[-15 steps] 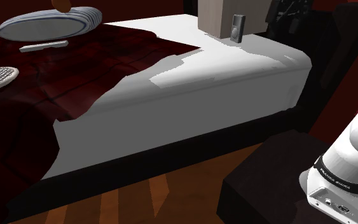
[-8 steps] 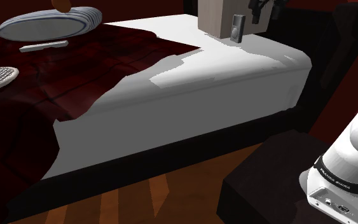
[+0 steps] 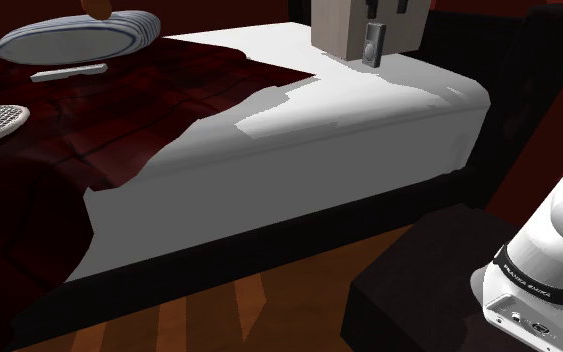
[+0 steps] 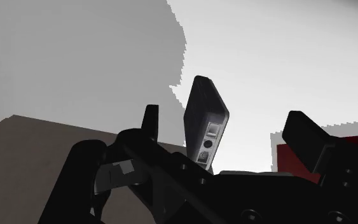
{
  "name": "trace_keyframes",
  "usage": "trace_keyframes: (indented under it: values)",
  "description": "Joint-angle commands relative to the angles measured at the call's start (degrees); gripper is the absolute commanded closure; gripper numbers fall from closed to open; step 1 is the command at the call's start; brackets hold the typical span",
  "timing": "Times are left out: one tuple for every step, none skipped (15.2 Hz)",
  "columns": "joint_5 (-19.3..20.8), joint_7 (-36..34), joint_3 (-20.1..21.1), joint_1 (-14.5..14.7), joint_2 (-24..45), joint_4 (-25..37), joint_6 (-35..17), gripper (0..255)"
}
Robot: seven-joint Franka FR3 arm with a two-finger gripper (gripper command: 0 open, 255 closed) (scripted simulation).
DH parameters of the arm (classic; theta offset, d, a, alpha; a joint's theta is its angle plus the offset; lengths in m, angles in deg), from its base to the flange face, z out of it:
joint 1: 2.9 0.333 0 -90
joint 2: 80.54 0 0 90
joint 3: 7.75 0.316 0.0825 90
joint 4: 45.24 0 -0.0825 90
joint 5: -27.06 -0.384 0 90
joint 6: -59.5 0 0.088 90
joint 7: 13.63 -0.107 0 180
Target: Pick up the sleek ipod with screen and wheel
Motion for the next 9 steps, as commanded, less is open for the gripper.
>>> trace_keyframes:
  values:
    - [-0.05, 0.16, -0.07, -0.02, 0.58, -0.39, -0.91, 0]
    - [-0.02, 0.13, -0.05, -0.02, 0.25, -1.57, -1.76, 0]
    - [0.02, 0.1, -0.04, -0.02, -0.08, -2.74, -2.6, 0]
    - [0.04, 0.07, -0.03, -0.02, -0.39, -3.89, -3.44, 0]
    - [0.07, 0.04, -0.02, -0.02, -0.69, -5.01, -4.27, 0]
    - [0.11, 0.0, -0.01, -0.02, -1.12, -6.74, -5.57, 0]
    - [0.12, 0.0, 0.0, -0.02, -1.14, -6.76, -5.57, 0]
    - [0.11, 0.0, -0.01, -0.02, -1.13, -6.75, -5.57, 0]
    - [0.12, 0.07, -0.04, -0.05, -1.16, -6.81, -5.6, 255]
